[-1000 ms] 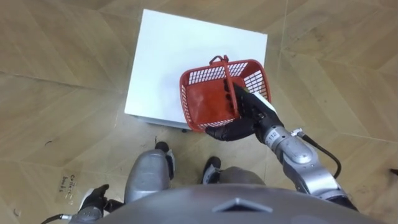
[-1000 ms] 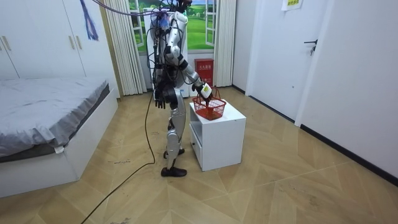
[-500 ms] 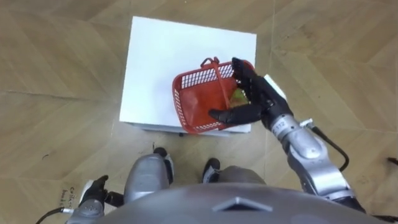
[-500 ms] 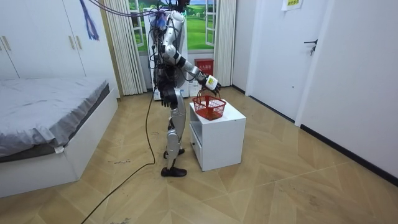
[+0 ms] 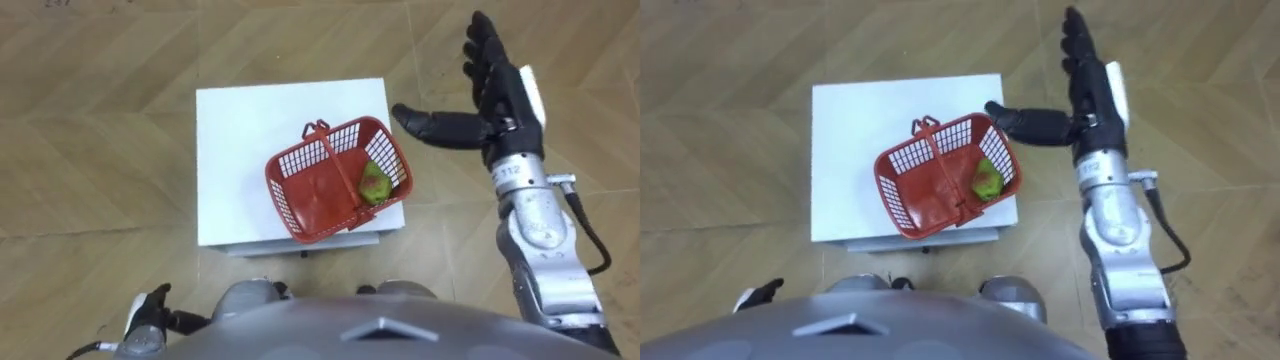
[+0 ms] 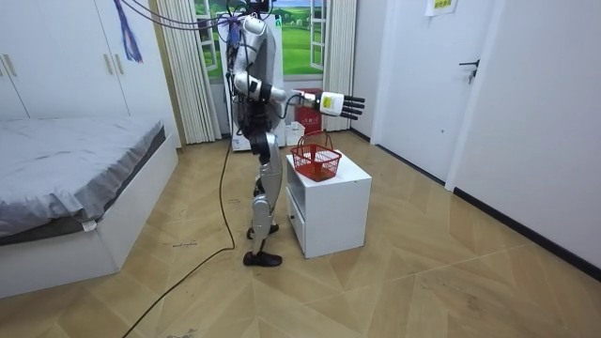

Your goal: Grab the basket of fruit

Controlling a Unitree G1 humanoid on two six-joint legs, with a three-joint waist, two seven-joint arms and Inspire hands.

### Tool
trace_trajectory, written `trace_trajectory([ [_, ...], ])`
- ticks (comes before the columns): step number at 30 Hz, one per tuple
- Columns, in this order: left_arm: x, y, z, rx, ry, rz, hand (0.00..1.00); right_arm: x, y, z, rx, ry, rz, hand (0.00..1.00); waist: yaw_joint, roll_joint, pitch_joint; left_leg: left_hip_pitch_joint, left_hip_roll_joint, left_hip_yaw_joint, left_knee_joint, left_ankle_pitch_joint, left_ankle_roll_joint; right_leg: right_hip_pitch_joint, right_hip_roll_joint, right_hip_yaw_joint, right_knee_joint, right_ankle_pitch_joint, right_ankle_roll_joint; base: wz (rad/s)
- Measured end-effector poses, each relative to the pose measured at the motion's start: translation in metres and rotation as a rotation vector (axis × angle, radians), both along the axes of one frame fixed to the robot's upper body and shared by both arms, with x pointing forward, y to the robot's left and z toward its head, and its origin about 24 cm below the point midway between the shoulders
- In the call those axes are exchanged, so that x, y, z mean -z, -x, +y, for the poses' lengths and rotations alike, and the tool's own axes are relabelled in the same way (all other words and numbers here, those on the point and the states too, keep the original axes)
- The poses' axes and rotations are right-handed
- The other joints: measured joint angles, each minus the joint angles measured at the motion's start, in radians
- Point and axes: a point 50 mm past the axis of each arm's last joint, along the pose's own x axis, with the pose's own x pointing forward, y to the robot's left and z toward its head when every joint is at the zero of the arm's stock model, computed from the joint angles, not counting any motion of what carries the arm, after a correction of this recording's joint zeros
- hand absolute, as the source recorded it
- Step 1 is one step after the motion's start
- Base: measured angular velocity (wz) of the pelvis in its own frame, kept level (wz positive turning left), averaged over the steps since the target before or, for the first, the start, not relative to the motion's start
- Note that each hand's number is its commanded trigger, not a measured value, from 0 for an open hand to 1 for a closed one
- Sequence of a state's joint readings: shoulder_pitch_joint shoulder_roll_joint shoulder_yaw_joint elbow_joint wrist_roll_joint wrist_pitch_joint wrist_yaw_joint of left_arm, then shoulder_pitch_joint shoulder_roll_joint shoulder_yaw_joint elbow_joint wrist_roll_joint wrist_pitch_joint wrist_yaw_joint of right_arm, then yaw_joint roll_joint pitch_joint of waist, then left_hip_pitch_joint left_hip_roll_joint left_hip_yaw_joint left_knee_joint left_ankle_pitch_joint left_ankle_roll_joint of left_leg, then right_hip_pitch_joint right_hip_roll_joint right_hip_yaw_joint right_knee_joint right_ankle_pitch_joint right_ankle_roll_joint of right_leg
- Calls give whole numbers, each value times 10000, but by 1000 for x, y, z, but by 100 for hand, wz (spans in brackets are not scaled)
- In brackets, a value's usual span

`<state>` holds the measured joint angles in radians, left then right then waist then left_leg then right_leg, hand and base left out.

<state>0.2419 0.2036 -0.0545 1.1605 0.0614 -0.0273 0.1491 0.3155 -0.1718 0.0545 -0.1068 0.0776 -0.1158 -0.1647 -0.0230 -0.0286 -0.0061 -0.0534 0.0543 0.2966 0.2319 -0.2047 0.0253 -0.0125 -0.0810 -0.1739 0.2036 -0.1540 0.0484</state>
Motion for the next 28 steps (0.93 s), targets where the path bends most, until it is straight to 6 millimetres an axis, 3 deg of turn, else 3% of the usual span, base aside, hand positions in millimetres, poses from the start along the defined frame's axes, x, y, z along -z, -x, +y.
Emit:
trace_trajectory([
  [1, 0, 2, 1, -169, -39, 35, 0, -1, 1, -5, 414, 73, -92, 0, -9, 82, 49, 68, -16, -1, -39, 4, -5, 38, -2, 30, -14, 0, 0, -6],
  [5, -1, 11, 0, -206, -146, 116, 0, 24, 15, -25, 1592, 423, 830, 0, -198, 101, 1, 493, -122, -99, -293, 11, -12, 426, -48, -104, -204, -19, 31, 9],
  [10, -2, 8, 0, -397, -177, 65, 0, 99, 79, -40, 2203, 1059, 5067, 0, -213, 176, -3, 775, -180, -290, -348, 10, -13, 807, -57, -204, -300, -19, 31, 11],
  [12, -1, 8, -1, -270, -199, 160, 0, 120, 101, -44, 2333, 1233, 6492, 0, -166, 213, -8, 861, -198, -287, -384, 7, -17, 901, -59, -179, -350, -23, 37, -3],
  [14, -1, 6, -4, -284, -206, 156, 0, 136, 123, -48, 2593, 1217, 7762, 0, -102, 197, 56, 975, -237, -309, -509, 7, -17, 1018, -75, -189, -361, -49, 78, -3],
  [16, 0, 4, -6, -182, -240, 305, 0, 152, 149, -50, 2902, 1087, 9260, 0, -62, 189, 41, 990, -312, -459, -523, 6, -15, 1041, -146, -241, -351, -164, 217, 10],
  [22, 1, 20, -6, -312, -397, 1168, 0, 173, 191, -54, 2934, 1588, 12309, 0, 25, 72, 55, 1226, -363, -692, -542, -4, -26, 1379, -156, -335, -367, -257, 231, 9],
  [28, 3, 28, -13, -256, -53, 1983, 0, 181, 214, -50, 1841, 2060, 14696, 0, 266, 12, 42, 1267, -421, -999, -441, -9, -20, 1573, -200, -609, -351, -326, 241, 13],
])
